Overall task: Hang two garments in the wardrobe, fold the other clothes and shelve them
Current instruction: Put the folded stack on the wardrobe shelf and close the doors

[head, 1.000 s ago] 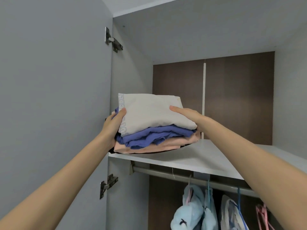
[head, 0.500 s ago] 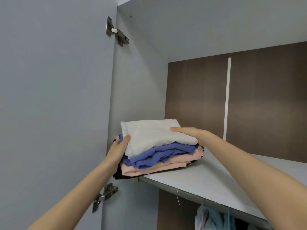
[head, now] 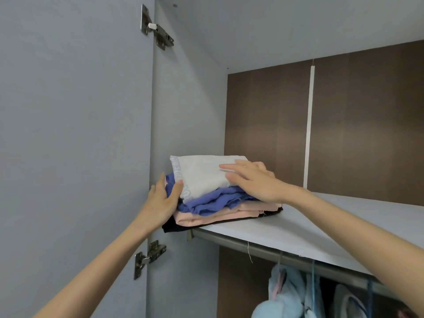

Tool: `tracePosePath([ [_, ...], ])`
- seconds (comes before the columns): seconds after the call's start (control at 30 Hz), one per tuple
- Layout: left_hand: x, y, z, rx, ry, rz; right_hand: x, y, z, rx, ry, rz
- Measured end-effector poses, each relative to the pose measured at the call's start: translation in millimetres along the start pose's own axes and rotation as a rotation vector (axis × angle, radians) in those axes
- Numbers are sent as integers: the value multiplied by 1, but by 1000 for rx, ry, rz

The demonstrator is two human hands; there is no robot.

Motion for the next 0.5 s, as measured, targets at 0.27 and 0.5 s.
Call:
tracePosePath([
  [0.27, -24, -43, 6, 677, 511, 448, -44, 5, -6, -411, -212, 45],
  [0.5, -10, -30, 12, 576, 570, 442, -33, 16, -12, -530, -267, -28],
])
Point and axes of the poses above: each hand's wrist, its own x-axis towards the middle knuckle, its own y-axis out of the palm, z = x × y, the point moved 1 cm from there along x, towards the middle knuckle, and after that the axes turned 8 degrees about y, right-handed, at the moved point
